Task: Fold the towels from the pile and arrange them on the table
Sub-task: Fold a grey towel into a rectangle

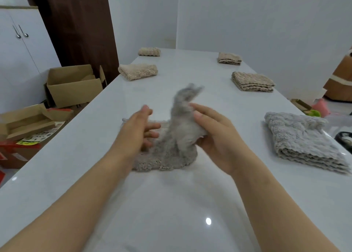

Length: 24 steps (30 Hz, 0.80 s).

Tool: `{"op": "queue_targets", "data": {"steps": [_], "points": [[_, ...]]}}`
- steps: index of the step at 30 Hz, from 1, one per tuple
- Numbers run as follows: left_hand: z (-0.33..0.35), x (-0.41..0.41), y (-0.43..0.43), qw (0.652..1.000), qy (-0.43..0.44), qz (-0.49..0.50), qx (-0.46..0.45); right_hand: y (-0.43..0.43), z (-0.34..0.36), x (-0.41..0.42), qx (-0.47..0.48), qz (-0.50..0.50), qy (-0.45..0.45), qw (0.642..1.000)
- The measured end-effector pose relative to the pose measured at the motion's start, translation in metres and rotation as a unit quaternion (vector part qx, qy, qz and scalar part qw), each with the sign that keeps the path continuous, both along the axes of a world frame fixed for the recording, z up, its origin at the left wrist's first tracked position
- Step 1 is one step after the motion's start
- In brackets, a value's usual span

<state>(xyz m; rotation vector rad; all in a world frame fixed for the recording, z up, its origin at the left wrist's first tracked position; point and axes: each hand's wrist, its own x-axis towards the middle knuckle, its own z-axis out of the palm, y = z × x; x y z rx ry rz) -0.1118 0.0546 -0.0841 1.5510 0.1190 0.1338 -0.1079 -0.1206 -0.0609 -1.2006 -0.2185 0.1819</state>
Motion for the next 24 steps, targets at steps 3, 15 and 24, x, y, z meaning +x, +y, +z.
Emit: {"op": "queue_targets", "data": {"steps": [3, 15, 24], "points": [[0.005, -0.001, 0.015, 0.983, 0.077, -0.077, -0.145, 0.009, -0.004, -0.004, -0.006, 0.006, -0.029, 1.0], [0.006, 0.0, 0.03, 0.997, 0.045, -0.018, 0.061, 0.012, -0.037, 0.003, -0.257, -0.163, -0.038, 0.952], [0.005, 0.003, 0.051, 0.983, 0.026, -0.034, 0.18, 0.019, -0.041, -0.002, -0.344, -0.099, -0.113, 0.927]]}}
